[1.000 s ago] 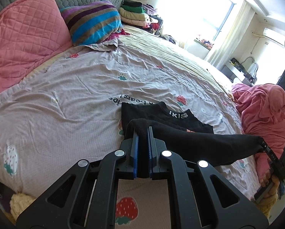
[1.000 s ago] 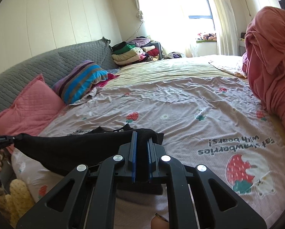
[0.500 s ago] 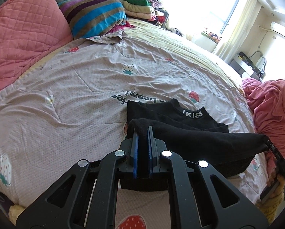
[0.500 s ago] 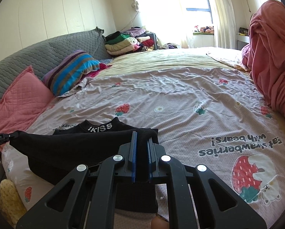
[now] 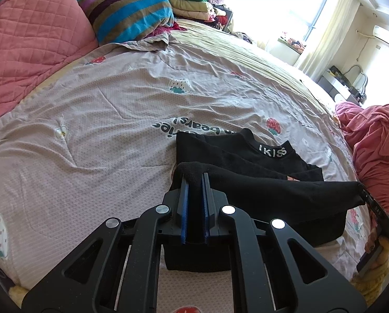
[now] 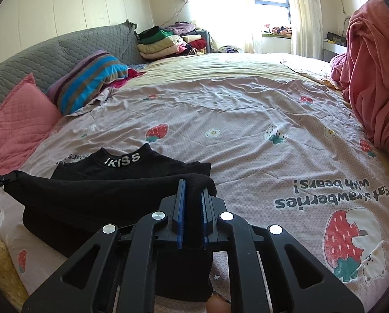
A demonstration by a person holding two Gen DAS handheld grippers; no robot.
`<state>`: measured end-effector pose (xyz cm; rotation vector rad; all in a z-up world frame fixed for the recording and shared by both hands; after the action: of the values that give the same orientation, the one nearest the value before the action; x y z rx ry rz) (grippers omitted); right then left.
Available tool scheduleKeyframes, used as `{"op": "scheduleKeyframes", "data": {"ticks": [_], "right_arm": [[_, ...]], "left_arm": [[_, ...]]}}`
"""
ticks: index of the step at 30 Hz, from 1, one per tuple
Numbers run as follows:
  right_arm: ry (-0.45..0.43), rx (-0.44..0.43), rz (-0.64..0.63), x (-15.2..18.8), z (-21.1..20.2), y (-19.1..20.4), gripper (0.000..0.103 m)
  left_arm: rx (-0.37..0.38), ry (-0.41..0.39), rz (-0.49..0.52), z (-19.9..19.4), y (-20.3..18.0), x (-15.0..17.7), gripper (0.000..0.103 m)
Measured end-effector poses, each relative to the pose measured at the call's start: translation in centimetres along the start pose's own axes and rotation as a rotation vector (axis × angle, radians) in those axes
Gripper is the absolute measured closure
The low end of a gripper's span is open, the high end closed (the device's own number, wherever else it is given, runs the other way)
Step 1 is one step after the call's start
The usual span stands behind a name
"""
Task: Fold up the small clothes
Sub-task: 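Lay the hem on the shirt near the collar and open both grippers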
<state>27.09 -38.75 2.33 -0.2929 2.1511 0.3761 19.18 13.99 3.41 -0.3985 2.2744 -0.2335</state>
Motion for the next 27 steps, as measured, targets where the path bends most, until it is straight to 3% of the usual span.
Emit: {"op": "scheduleKeyframes", "data": {"ticks": [2, 6, 14, 22, 27], "right_arm": [[0.007, 0.0, 0.004, 0.2, 0.1, 0.0, 0.091], [-0.007, 0.029, -0.015, 0.3, -0.3, 0.1, 0.074], [-0.029, 0.021, -0.073, 1.1, -2.0, 1.4, 0.075], [0.072, -0.038, -0.186, 4.7, -0.9, 5.2, 0.079], [0.152, -0.026, -0.239, 6.4, 1.7, 6.8, 0.079]], "left_arm": [[-0.011, -0.008, 0.008, -0.1, 0.0, 0.1, 0.097], [-0.028, -0.024, 0.012, -0.5, 0.3, 0.1, 0.097], [-0.044, -0.048, 0.087, -1.8, -0.9, 1.0, 0.097], [-0.058, 0.054, 0.235, 1.6, -3.4, 5.3, 0.097], [-0.074, 0.071, 0.287, 3.4, -4.2, 6.6, 0.097]]}}
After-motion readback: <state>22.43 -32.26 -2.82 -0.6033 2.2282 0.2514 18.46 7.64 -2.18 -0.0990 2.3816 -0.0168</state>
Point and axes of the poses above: each gripper's, at about its wrist camera, not at the fingertips, and z roughly the way its jaws point, y to its left, x to its underside, the point moved 4 cm from there along z, roughly the way its jaws point, and after that the axes turned 5 degrees about -y, right-handed, at the moved point
